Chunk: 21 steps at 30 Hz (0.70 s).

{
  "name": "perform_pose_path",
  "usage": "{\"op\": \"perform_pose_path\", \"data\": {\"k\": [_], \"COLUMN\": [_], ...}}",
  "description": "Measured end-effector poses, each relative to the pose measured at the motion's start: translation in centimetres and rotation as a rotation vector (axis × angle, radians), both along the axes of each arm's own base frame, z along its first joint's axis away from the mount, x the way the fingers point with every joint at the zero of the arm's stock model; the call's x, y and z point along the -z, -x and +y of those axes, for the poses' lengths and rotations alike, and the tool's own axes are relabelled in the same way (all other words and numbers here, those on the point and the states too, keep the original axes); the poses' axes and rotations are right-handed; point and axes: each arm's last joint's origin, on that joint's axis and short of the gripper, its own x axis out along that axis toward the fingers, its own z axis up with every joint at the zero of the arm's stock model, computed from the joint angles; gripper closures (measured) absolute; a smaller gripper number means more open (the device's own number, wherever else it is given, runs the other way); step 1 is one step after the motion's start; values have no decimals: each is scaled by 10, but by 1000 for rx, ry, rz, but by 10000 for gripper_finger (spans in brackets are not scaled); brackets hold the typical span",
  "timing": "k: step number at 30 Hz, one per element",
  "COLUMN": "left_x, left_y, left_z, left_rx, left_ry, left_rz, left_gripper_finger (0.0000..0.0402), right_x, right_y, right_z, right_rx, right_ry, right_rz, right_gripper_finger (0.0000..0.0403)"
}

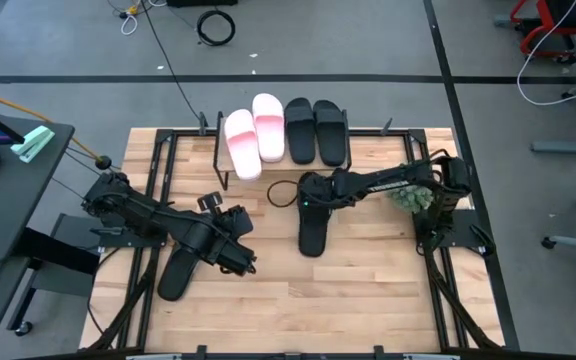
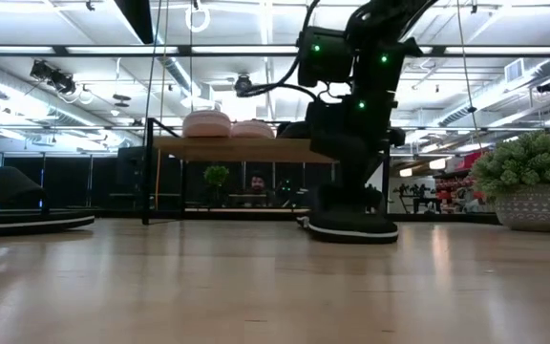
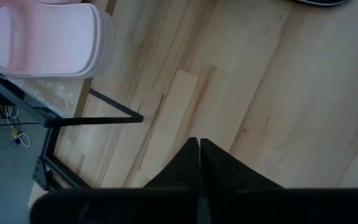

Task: Pick and place slides into the shelf
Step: Put the top right flip flop under the shelf

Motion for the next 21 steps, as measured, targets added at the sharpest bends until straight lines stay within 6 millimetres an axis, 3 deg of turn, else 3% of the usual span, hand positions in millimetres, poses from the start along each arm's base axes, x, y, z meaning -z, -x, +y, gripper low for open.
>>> {"op": "perform_pose_path", "data": {"k": [6,13,17,21], "left_x": [1,1,1,1], "left_y": [0,3,6,9], "left_z": [0,-7,-13,-20], "left_rx": [-26,-57,-71,-71], "left_ry": [6,21,32,40], "left_rz": [-13,-46,-69,-84], "left_gripper_finger": [381,397,387,379], "right_x": [-9,-38,-48,-40], "right_y": [0,8,13,15], "right_z": [14,44,73,109], "right_rx": [-74,-104,-175,-204], "right_ry": [-12,-1,-65,-160], "right_rz": [-29,-134,-175,-177], "right_gripper_finger": [339,327,338,363]}}
